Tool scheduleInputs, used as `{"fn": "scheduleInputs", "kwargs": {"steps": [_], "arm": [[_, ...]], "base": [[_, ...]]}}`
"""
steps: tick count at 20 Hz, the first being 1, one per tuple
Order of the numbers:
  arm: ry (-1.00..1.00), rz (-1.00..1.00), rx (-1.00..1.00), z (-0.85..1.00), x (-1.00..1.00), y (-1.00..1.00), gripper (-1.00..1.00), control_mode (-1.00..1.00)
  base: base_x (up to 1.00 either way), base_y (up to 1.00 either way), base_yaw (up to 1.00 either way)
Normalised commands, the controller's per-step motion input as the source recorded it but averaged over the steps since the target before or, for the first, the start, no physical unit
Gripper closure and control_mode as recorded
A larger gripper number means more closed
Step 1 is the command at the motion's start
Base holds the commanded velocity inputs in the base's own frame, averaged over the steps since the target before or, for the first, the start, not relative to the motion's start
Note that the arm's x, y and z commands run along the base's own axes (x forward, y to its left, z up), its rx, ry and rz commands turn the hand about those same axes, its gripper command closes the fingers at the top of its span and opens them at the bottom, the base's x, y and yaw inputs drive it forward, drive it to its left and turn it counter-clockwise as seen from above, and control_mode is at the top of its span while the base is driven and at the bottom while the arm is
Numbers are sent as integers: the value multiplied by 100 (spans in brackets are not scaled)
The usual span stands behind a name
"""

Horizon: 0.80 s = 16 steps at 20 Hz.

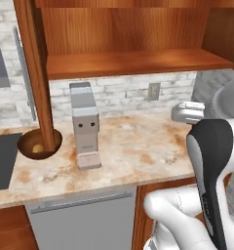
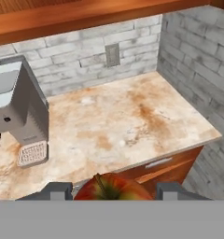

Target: Pick the apples from the cabinet and place them in one bowl. Pick the garlic from the sink and place it in the other bowl.

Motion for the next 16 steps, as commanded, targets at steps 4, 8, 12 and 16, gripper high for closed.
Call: {"fn": "scheduleInputs", "kwargs": {"steps": [4,8,12,16], "arm": [[0,0,0,0,0,0,100,100],[0,0,0,0,0,0,100,100],[0,0,0,0,0,0,100,100],[0,0,0,0,0,0,100,100]], "base": [[-62,5,0],[-27,26,0],[-1,56,0],[-27,55,-1]]}}
